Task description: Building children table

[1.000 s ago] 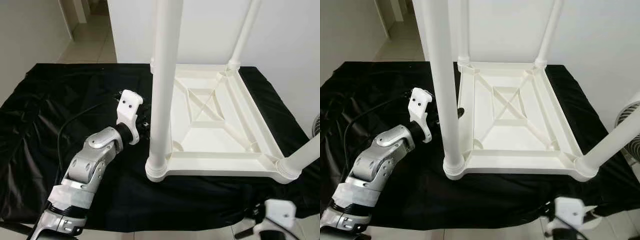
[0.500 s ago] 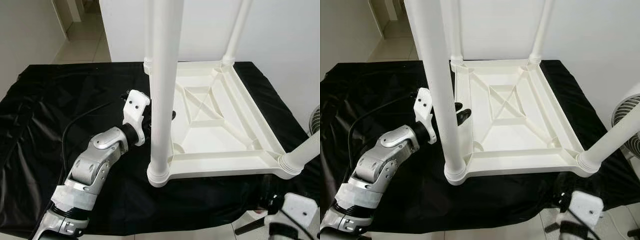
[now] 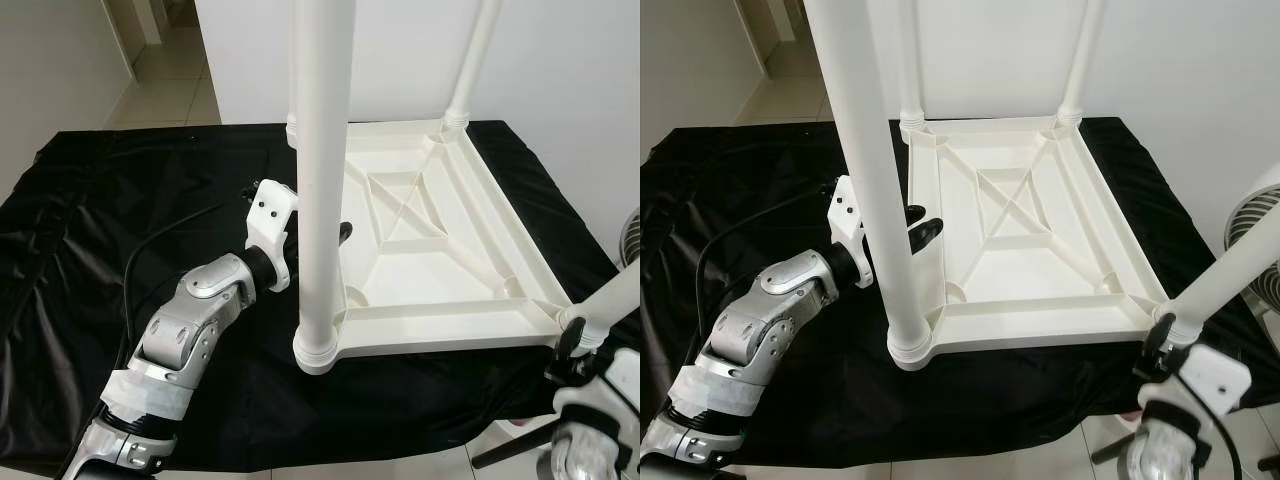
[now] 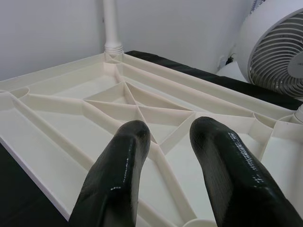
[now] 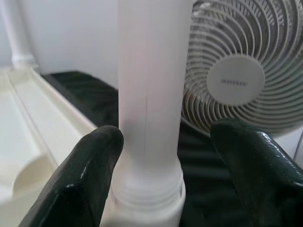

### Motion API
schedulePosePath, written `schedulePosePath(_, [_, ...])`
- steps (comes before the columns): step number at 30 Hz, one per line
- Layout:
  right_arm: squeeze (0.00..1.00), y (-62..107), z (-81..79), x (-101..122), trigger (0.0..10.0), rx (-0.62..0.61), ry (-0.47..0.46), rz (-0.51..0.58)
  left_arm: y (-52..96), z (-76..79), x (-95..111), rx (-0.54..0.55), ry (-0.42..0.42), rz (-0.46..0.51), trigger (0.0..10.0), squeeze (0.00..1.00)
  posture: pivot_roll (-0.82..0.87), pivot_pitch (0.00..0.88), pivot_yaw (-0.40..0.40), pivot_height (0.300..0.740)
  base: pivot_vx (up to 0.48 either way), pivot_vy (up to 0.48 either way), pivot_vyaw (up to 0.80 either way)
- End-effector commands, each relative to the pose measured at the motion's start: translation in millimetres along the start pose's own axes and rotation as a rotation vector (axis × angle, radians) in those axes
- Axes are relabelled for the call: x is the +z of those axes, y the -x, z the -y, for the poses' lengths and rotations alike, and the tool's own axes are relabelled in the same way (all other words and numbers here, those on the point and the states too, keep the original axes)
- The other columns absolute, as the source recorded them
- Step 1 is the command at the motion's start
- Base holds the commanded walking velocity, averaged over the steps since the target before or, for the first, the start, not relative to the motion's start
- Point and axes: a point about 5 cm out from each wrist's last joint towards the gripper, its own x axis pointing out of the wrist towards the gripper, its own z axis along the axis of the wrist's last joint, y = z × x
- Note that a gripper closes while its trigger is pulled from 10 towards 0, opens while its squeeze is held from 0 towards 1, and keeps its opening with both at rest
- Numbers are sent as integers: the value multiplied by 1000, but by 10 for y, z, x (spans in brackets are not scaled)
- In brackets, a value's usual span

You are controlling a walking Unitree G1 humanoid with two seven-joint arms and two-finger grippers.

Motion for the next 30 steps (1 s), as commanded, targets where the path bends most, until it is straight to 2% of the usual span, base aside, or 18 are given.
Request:
schedulePosePath(1, [0,-27,34,-53,10000,-19,-10,-34,-11,90,0,-126,-1,-9,10000,0,-83,116,57,740,0,0,0])
schedulePosePath(4, [0,-85,2,-63,10000,4,-37,-45,-12,89,1,-125,-1,-9,10000,0,-82,115,59,740,0,0,0])
schedulePosePath(6, [0,-208,-69,-36,10000,48,-75,-36,-6,99,-1,-130,0,-10,10000,0,-80,114,59,740,0,0,0])
schedulePosePath(13, [0,-325,-81,-31,10000,29,-99,-41,11,146,-17,-157,5,-16,10000,0,-75,116,59,740,0,0,0])
schedulePosePath(16, [0,-453,-95,-27,10000,9,-125,-47,32,220,-66,-204,20,-38,10000,0,-73,116,59,740,0,0,0])
schedulePosePath(20, [0,-496,-121,-15,10000,21,-139,-46,40,252,-90,-228,23,-48,10000,0,-72,117,59,740,0,0,0])
schedulePosePath(22, [0,-582,-134,-6,10000,16,-135,-37,59,347,-145,-297,15,-70,10000,0,-72,117,58,740,0,0,0])
schedulePosePath(25, [0,-617,-152,-4,10000,26,-138,-36,65,385,-168,-328,18,-83,10000,0,-73,117,58,740,0,0,0])
schedulePosePath(28, [0,-704,-247,17,10000,83,-151,-37,76,469,-195,-404,34,-105,10000,0,-82,118,60,740,0,0,0])
schedulePosePath(30, [0,-704,-247,17,10000,83,-151,-37,76,469,-195,-404,34,-105,10000,0,-82,118,60,740,0,0,0])
